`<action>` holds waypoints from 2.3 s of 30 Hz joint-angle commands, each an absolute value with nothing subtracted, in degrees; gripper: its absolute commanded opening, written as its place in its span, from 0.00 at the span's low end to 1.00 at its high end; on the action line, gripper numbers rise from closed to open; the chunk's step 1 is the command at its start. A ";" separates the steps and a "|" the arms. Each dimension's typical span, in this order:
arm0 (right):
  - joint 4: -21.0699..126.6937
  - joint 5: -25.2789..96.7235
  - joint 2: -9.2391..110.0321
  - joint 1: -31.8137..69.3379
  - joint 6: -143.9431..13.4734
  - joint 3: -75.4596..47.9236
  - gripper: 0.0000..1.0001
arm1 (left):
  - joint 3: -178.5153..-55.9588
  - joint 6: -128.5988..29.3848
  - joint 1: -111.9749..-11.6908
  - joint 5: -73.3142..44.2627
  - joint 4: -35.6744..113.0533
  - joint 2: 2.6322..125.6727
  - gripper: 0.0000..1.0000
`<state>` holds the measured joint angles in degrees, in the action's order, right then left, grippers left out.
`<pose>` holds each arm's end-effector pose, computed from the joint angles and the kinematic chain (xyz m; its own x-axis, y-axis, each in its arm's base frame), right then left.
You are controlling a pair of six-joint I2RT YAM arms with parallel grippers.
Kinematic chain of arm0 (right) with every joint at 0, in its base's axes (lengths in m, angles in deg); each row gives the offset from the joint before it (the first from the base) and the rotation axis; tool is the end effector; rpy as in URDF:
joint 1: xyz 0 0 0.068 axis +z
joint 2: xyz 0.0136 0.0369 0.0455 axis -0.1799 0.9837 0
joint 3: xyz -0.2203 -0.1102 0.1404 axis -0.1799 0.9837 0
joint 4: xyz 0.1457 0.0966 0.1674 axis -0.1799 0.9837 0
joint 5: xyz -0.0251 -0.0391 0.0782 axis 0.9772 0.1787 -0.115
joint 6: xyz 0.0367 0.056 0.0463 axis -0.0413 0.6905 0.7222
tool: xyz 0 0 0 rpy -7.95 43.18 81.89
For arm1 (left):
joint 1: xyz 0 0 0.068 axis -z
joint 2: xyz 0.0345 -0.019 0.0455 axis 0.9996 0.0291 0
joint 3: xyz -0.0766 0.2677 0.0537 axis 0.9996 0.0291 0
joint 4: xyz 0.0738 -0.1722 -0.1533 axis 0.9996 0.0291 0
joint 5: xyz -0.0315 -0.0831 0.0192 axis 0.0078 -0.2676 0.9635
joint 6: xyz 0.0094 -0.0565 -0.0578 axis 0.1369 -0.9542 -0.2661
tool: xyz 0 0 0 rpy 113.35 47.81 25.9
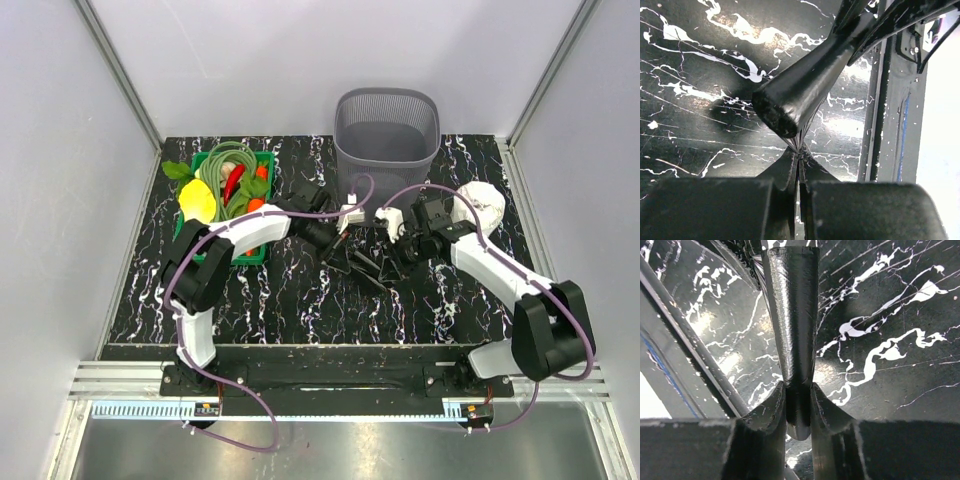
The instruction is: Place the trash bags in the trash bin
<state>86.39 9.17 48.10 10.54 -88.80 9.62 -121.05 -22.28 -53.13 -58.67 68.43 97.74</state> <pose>0.2275 0.1293 0.2214 -0.6211 -0.4924 -0.6097 -0.7634 0.5563 0.3284 0.2845 -0.2691 0.1997 -0.5039 0.5582 -0.6592 0.8372 0.1278 -0.5317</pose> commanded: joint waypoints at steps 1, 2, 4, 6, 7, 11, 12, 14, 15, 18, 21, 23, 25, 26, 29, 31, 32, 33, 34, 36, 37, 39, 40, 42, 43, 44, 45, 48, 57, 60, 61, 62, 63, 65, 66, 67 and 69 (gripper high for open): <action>86.24 16.29 51.66 10.55 -93.67 11.06 0.23 | -124.52 -19.75 -53.26 -53.99 73.66 100.01 0.00; 86.49 16.73 52.28 10.55 -93.67 10.63 0.26 | -124.43 -19.57 -53.18 -53.47 74.19 100.19 0.00; 85.79 18.22 52.37 10.47 -93.23 10.54 0.33 | -124.52 -18.78 -53.00 -52.76 75.76 100.02 0.00; 85.44 20.59 52.11 10.47 -92.36 10.45 0.43 | -125.13 -17.82 -52.48 -52.06 77.70 99.58 0.00; 85.53 21.64 51.59 10.47 -92.00 10.45 0.48 | -125.40 -17.64 -52.21 -51.45 78.58 99.32 0.00; 85.35 22.80 48.86 10.38 -90.69 10.71 0.71 | -126.71 -15.71 -51.86 -49.77 82.01 98.35 0.00; 85.35 22.62 48.25 10.46 -90.33 10.63 0.72 | -126.98 -15.44 -51.68 -49.42 82.80 98.26 0.00; 85.44 21.57 47.45 10.47 -90.16 10.28 0.74 | -128.29 -14.83 -51.51 -48.63 84.82 98.52 0.00; 85.70 20.87 47.28 10.47 -89.98 9.93 0.75 | -129.17 -14.22 -51.42 -48.28 86.39 98.43 0.00; 86.84 19.81 47.89 10.47 -89.54 8.26 0.75 | -131.63 -12.98 -51.24 -47.84 90.26 97.91 0.00; 87.64 18.93 48.42 10.47 -89.72 7.90 0.75 | -133.66 -11.93 -51.24 -48.97 93.61 96.95 0.00; 87.64 18.67 48.59 10.47 -89.80 8.25 0.74 | -133.92 -12.01 -51.24 -49.94 94.05 95.89 0.00; 87.46 18.93 49.03 10.55 -90.07 8.69 0.74 | -134.19 -12.27 -50.81 -49.95 94.06 94.75 0.00; 87.29 19.45 49.29 10.47 -90.15 8.87 0.74 | -134.45 -12.36 -50.63 -49.95 94.32 94.31 0.00; 87.37 21.56 50.17 10.47 -90.86 9.04 0.74 | -135.33 -11.93 -49.58 -51.70 95.11 92.90 0.00; 87.81 21.83 50.53 10.47 -91.56 8.87 0.74 | -136.12 -11.22 -48.26 -52.14 96.16 91.68 0.00; 87.90 21.83 50.35 10.47 -91.65 8.87 0.74 | -136.38 -11.31 -47.38 -52.40 96.25 91.06 0.00; 88.07 21.57 50.26 10.47 -91.91 8.87 0.74 | -136.91 -11.66 -46.68 -52.41 96.25 90.36 0.00; 88.16 21.31 50.00 10.47 -92.00 8.78 0.75 | -137.44 -12.18 -46.15 -52.84 96.34 89.83 0.00; 88.51 22.00 50.00 10.47 -91.91 8.34 0.75 | -139.28 -13.50 -45.53 -52.67 96.34 89.30 0.00; 89.04 22.44 50.26 10.47 -91.91 8.08 0.75 | -140.16 -14.11 -45.27 -52.58 96.25 88.95 0.00; 89.66 23.49 50.35 10.38 -91.82 7.64 0.75 | -141.56 -15.26 -45.00 -51.36 96.08 88.42 0.00; 89.83 24.02 50.44 10.46 -91.65 7.64 0.75 | -142.09 -15.52 -45.00 -50.92 96.08 87.98 0.00; 90.10 25.08 50.26 10.47 -91.65 7.81 0.75 | -142.80 -16.23 -44.92 -49.86 95.99 87.01 0.00; 90.10 25.52 50.35 10.47 -91.74 7.90 0.75 | -142.89 -16.40 -44.83 -49.51 95.90 86.83 0.00; 90.36 25.78 50.26 10.47 -92.00 8.08 0.75 | -142.72 -16.67 -44.91 -49.68 95.90 86.66 0.00; 90.45 25.87 50.26 10.47 -92.09 8.25 0.75 | -142.45 -16.84 -44.83 -49.86 95.81 86.66 0.00; 90.36 25.70 50.09 10.46 -92.09 8.60 0.75 | -141.31 -16.50 -44.30 -49.77 95.38 87.01 0.00; 91.33 26.48 49.21 10.47 -92.79 8.34 0.75 | -137.53 -18.34 -44.12 -47.92 88.96 88.32 0.04; 91.42 31.92 49.73 10.03 -92.44 8.17 0.75 | -137.27 -18.34 -42.90 -48.97 88.52 89.82 0.04; 91.33 32.98 49.82 9.42 -92.27 8.16 0.75 | -136.83 -18.25 -42.37 -49.33 88.00 90.17 0.02; 91.07 33.78 50.00 8.71 -92.00 8.16 0.75 | -136.39 -18.60 -41.67 -49.68 86.86 90.43 0.00; 91.06 34.13 50.09 7.84 -91.74 8.08 0.75 | -136.04 -19.30 -40.62 -49.60 86.06 90.78 0.00; 91.06 34.31 50.61 6.25 -91.39 7.90 0.75 | -136.73 -19.57 -38.34 -49.33 85.62 91.57 0.00; 91.15 34.48 50.96 5.46 -91.30 7.81 0.75 | -137.52 -19.92 -37.54 -49.07 85.53 91.84 0.00; 91.33 34.49 51.05 5.02 -91.30 7.90 0.75 | -138.31 -20.36 -36.84 -49.07 85.36 92.10 0.00; 91.94 33.96 51.14 4.40 -91.82 8.08 0.75 | -140.51 -21.67 -36.39 -48.63 85.09 92.46 0.00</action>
